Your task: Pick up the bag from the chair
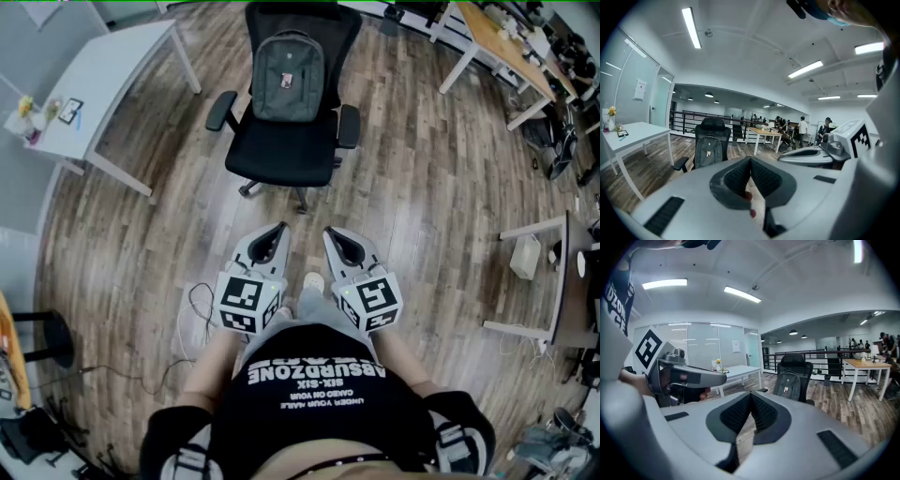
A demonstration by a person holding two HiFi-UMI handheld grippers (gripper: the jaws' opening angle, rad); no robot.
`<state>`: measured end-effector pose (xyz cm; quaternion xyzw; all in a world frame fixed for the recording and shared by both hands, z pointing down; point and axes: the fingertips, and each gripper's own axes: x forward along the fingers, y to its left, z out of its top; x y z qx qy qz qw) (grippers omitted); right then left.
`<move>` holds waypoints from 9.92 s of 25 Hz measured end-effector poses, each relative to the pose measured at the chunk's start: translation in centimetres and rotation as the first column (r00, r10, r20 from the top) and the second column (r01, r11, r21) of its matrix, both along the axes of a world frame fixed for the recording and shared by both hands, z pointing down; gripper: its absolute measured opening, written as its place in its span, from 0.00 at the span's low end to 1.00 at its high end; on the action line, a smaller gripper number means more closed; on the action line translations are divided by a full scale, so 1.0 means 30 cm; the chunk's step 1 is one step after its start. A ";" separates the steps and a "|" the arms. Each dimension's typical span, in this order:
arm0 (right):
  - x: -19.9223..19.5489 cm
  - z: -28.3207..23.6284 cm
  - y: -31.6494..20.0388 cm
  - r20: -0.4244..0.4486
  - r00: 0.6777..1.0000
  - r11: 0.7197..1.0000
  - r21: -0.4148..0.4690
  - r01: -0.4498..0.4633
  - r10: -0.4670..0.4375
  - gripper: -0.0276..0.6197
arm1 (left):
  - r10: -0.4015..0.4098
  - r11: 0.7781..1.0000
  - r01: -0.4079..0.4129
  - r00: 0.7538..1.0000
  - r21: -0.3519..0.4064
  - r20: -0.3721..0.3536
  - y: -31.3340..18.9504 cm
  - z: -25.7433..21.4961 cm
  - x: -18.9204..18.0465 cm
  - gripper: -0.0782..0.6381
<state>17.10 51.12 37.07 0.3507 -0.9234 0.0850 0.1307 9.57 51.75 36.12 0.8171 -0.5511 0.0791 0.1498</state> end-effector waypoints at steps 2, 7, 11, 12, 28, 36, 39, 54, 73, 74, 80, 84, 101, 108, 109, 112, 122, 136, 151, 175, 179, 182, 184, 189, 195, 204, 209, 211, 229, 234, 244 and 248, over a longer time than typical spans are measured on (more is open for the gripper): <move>0.014 -0.002 -0.050 0.017 1.000 0.999 -0.035 0.009 -0.008 0.07 | 0.000 1.000 0.000 1.000 0.003 0.000 -0.050 -0.003 0.023 0.13; 0.052 0.000 -0.159 0.029 0.999 0.997 -0.056 0.045 -0.044 0.07 | -0.021 1.000 0.021 1.000 0.010 0.005 -0.166 0.005 0.073 0.13; 0.090 0.006 -0.227 0.014 0.998 0.997 -0.047 0.069 -0.068 0.07 | -0.047 0.998 0.048 0.999 0.029 -0.008 -0.231 0.000 0.113 0.13; 0.092 0.007 -0.246 0.011 0.997 0.996 -0.046 0.075 -0.075 0.07 | -0.053 0.998 0.054 0.999 0.032 -0.008 -0.249 -0.001 0.117 0.13; 0.066 0.046 -0.438 0.005 0.996 0.995 -0.054 0.089 -0.089 0.07 | -0.043 0.999 0.043 0.999 -0.017 0.006 -0.453 0.082 0.108 0.13; -0.004 0.085 -0.615 -0.013 0.997 0.995 -0.074 0.073 -0.074 0.07 | -0.035 0.999 0.035 0.999 -0.015 -0.008 -0.633 0.109 0.025 0.13; -0.049 0.104 -0.700 -0.018 0.998 0.994 -0.090 0.065 -0.067 0.07 | -0.037 0.999 0.037 0.999 -0.031 -0.015 -0.717 0.140 -0.038 0.13; -0.221 0.079 -1.124 -0.055 0.998 0.993 -0.113 0.029 -0.036 0.07 | -0.001 1.000 -0.001 0.999 -0.029 -0.049 -1.182 0.126 -0.256 0.13; -0.430 0.269 -1.594 -0.056 0.996 0.952 -0.295 -0.087 0.073 0.07 | 0.053 0.988 -0.059 0.998 -0.144 -0.043 -1.648 0.290 -0.553 0.13; -0.433 0.278 -1.613 -0.060 0.995 0.949 -0.300 -0.095 0.081 0.07 | 0.055 0.986 -0.061 0.997 -0.154 -0.046 -1.662 0.306 -0.564 0.13; -0.442 0.293 -1.693 -0.063 0.992 0.941 -0.315 -0.127 0.113 0.07 | 0.065 0.981 -0.074 0.996 -0.182 -0.056 -1.738 0.358 -0.597 0.13; -0.445 0.291 -1.712 -0.075 0.990 0.938 -0.320 -0.134 0.116 0.07 | 0.080 0.983 -0.087 0.996 -0.164 -0.050 -1.781 0.343 -0.601 0.13; -0.495 0.330 -1.854 -0.101 0.993 0.953 -0.291 -0.083 0.056 0.07 | 0.041 0.987 -0.041 0.999 -0.156 -0.001 -1.880 0.371 -0.679 0.13; -0.523 0.372 -1.916 -0.089 0.995 0.954 -0.295 -0.060 0.035 0.07 | 0.016 0.984 -0.010 0.999 -0.176 0.035 -1.914 0.417 -0.718 0.13; -0.523 0.376 -1.919 -0.092 0.995 0.954 -0.295 -0.058 0.032 0.07 | 0.015 0.984 -0.007 0.999 -0.178 0.040 -1.916 0.420 -0.722 0.13; -0.520 0.392 -1.940 -0.115 0.993 0.959 -0.275 -0.060 0.029 0.07 | 0.015 0.983 -0.004 0.998 -0.182 0.057 -1.934 0.435 -0.732 0.13; -0.498 0.445 -1.993 -0.169 0.985 0.962 -0.262 -0.079 0.035 0.07 | -0.006 0.976 0.026 0.995 -0.215 0.096 -1.991 0.494 -0.771 0.13; -0.437 0.506 -2.114 -0.158 0.986 0.965 -0.246 -0.089 0.051 0.07 | -0.052 0.968 0.085 0.988 -0.235 0.143 -2.103 0.570 -0.764 0.13; -0.413 0.599 -2.261 -0.181 0.983 0.960 -0.269 -0.081 0.032 0.07 | -0.084 0.949 0.136 0.978 -0.284 0.189 -2.236 0.664 -0.797 0.13; -0.407 0.726 -2.402 -0.253 0.967 0.954 -0.295 -0.059 -0.018 0.20 | -0.096 0.922 0.193 0.954 -0.337 0.283 -2.330 0.777 -0.866 0.29; -0.399 0.741 -2.422 -0.262 0.965 0.952 -0.300 -0.064 -0.017 0.20 | -0.092 0.919 0.197 0.950 -0.343 0.298 -2.351 0.799 -0.875 0.30; -0.398 0.747 -2.443 -0.268 0.963 0.955 -0.291 -0.061 -0.020 0.21 | -0.097 0.914 0.204 0.950 -0.350 0.298 -2.365 0.809 -0.880 0.30; -0.397 0.756 -2.452 -0.275 0.961 0.957 -0.284 -0.056 -0.026 0.23 | -0.099 0.913 0.207 0.948 -0.351 0.301 -2.369 0.817 -0.883 0.30; -0.397 0.787 -2.473 -0.308 0.951 0.960 -0.275 -0.046 -0.042 0.26 | -0.097 0.909 0.213 0.944 -0.357 0.314 -2.373 0.838 -0.900 0.30; -0.392 0.823 -2.510 -0.350 0.936 0.968 -0.247 -0.046 -0.045 0.26 | -0.083 0.903 0.216 0.936 -0.372 0.342 -2.387 0.878 -0.915 0.30; -0.391 0.872 -2.555 -0.375 0.925 0.969 -0.247 -0.033 -0.064 0.26 | -0.049 0.907 0.203 0.921 -0.369 0.386 -2.431 0.909 -0.923 0.30; -0.387 0.909 -2.575 -0.395 0.916 0.968 -0.249 -0.029 -0.075 0.26 | -0.046 0.912 0.212 0.903 -0.351 0.426 -2.473 0.929 -0.942 0.30; -0.389 0.913 -2.581 -0.398 0.914 0.968 -0.248 -0.023 -0.080 0.26 | -0.039 0.912 0.214 0.896 -0.351 0.443 -2.485 0.936 -0.948 0.30; -0.413 1.016 -2.716 -0.460 0.884 0.961 -0.269 -0.057 -0.076 0.27 | -0.036 0.886 0.242 0.887 -0.396 0.461 -2.547 1.034 -0.981 0.30; -0.414 1.062 -2.742 -0.482 0.875 0.954 -0.280 -0.107 -0.043 0.28 | -0.070 0.870 0.263 0.904 -0.418 0.422 -2.565 1.070 -0.988 0.30; -0.394 1.124 -2.731 -0.450 0.893 0.926 -0.321 -0.198 0.035 0.17 | -0.143 0.833 0.285 0.939 -0.474 0.312 -2.522 1.145 -1.007 0.24; -0.381 1.132 -2.722 -0.444 0.895 0.926 -0.323 -0.198 0.036 0.16 | -0.149 0.839 0.288 0.938 -0.462 0.312 -2.509 1.143 -0.992 0.23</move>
